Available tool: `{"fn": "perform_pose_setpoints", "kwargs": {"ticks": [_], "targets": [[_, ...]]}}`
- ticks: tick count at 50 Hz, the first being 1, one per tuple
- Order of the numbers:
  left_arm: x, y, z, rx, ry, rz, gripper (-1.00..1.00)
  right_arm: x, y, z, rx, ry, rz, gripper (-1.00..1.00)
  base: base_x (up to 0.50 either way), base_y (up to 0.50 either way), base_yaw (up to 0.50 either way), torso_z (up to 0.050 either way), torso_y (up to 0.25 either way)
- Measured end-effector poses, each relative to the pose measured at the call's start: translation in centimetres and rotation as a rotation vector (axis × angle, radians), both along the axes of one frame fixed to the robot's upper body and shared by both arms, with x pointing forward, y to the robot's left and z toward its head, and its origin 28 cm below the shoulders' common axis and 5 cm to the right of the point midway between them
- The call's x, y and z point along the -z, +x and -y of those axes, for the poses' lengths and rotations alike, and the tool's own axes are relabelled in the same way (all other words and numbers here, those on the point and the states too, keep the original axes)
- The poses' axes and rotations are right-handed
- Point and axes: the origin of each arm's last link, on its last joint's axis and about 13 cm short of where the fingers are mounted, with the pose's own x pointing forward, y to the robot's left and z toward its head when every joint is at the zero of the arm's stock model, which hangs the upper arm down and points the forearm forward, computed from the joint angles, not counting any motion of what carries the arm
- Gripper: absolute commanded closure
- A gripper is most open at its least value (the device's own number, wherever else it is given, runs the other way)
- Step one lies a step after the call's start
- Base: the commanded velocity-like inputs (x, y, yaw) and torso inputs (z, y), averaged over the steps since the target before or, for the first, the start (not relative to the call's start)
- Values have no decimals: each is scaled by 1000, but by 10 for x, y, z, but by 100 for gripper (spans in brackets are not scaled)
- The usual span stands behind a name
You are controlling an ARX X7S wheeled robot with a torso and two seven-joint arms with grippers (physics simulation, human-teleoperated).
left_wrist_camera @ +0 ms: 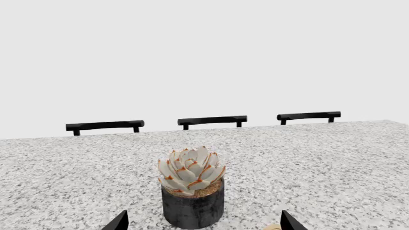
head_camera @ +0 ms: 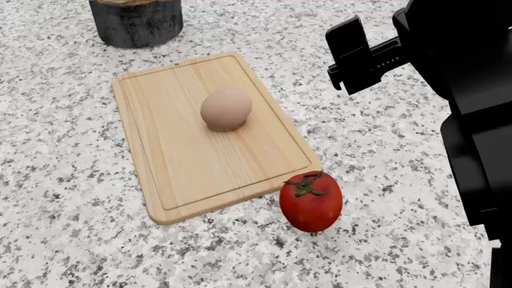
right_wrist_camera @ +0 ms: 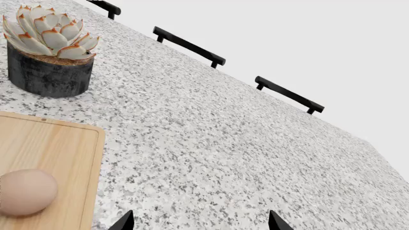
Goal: Clear the non-vegetable object off the cutting board and place the vegetables onto it.
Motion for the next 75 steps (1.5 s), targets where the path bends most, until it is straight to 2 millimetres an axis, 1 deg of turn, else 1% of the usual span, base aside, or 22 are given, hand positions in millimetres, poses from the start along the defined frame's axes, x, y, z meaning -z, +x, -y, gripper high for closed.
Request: {"fn": "perform_pose_setpoints", "kwargs": {"ticks": [10,18,30,42,63,75], "targets": [[1,-2,-2,-12,3,5,-100,0,0,-1,-19,23,6,-100,0,0,0,0,-250],[1,-2,-2,-22,6,10,-100,-4,-2,-2,-34,66,3,-100,0,0,0,0,-216],[2,-1,-3,-37,2,13,-100,-13,-1,-9,-86,139,-23,-100,0,0,0,0,0],[3,-2,-5,-45,8,14,-100,-12,13,-29,-170,157,-68,-100,0,0,0,0,0],[6,-4,-8,-66,16,9,-100,0,42,-73,-306,151,-155,-100,0,0,0,0,0],[8,-4,-10,-72,15,6,-100,8,58,-91,-358,147,-190,-100,0,0,0,0,0]]}}
